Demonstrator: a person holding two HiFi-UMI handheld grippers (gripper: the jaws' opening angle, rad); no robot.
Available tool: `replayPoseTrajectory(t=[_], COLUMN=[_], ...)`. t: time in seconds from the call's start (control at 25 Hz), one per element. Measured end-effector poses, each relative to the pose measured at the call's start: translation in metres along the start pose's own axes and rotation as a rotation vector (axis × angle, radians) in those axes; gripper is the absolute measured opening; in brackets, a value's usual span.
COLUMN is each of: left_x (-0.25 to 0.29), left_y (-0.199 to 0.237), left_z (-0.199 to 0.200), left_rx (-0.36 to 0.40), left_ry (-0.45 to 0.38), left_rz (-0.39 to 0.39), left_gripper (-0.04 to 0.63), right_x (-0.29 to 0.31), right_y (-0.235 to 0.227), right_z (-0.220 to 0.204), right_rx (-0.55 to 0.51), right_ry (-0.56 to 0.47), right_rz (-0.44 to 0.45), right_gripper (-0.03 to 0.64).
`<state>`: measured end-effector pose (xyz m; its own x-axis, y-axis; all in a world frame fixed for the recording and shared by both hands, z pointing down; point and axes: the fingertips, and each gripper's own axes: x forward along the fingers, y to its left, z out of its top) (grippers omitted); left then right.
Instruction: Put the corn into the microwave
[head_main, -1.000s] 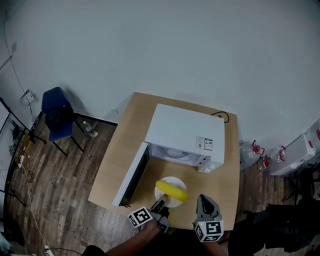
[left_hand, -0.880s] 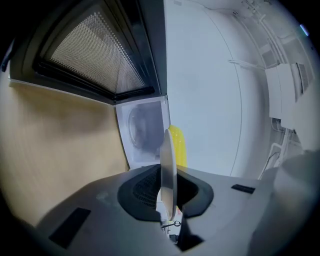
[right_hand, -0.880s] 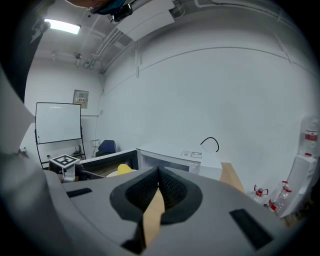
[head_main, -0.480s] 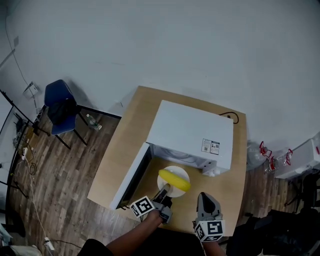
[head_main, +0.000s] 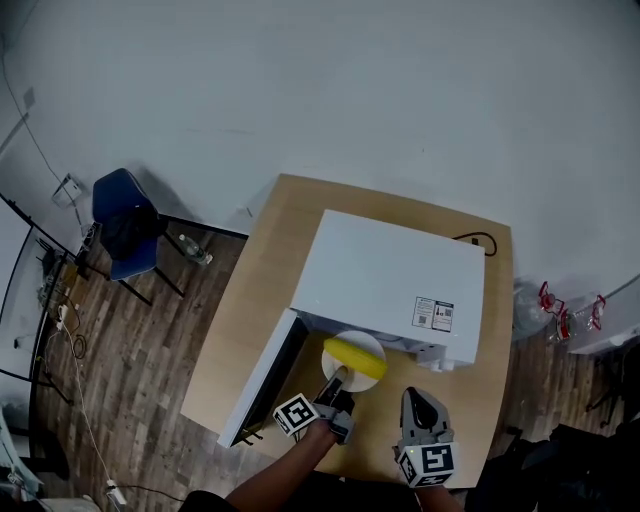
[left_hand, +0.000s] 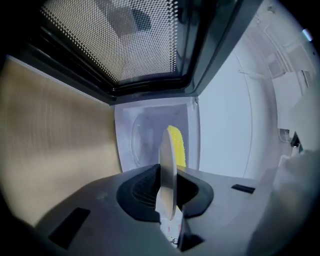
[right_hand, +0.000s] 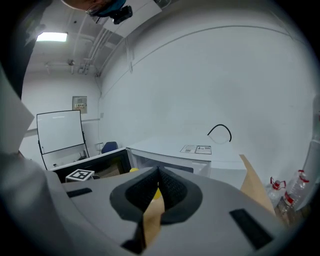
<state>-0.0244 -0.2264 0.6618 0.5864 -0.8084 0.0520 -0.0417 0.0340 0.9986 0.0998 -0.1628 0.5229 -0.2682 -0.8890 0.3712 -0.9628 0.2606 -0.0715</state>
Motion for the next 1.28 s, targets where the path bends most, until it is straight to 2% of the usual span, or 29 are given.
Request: replayPoseTrajectory(t=[0.2,0.36,0.52,0.64,0.8,1.04,1.16,1.28], left_x=[0.019,0.035,0.048,0.056,0.062,0.069,0.073,0.079], left_y=[0.023,0.033,0.046,0.053,0.068,0.077,0.083,0.083], left_z=[0.003,0.013,0.015,0.015,0.020,0.022,0.026,0.025], left_rx=[-0.007,-0.019,-0.008,-0.041,-0.053,-0.062,-0.041,-0.051], left_ry=[0.004,-0.019,-0.029,-0.037,-0.033,-0.023,-0.031,-0.036], left_rz=[0.025,-0.006,-0.029,-0.035,0.002,0.016,0.035,0.062], left_gripper=[0.029,0.029,0.029,0.029,0.029,0.028,0.028,0.028], right_x=[0.018,0.030,0.032,0.031,0.028,0.024,0.024,0.024], right_y=[-0.008,-0.009,-0.010,-0.011,-0.012,-0.007,-0.003,0.000], right_z=[-0.002,-0.011,-0.018,-0.021,-0.013,-0.016,-0.024,-0.030], right_rx=[0.034,0.082,0.086,0.111,0.173,0.152,0.158,0.159], right_ry=[0.003,0.014,0.037,0.050,0.034,0.045,0.060,0.069], right_rz=[0.000,0.007,0.008,0.001,-0.006,-0.003,-0.005,-0.011], right_gripper=[0.060,0.060,0.060,0.060,0.060,0.060,0.060,0.060])
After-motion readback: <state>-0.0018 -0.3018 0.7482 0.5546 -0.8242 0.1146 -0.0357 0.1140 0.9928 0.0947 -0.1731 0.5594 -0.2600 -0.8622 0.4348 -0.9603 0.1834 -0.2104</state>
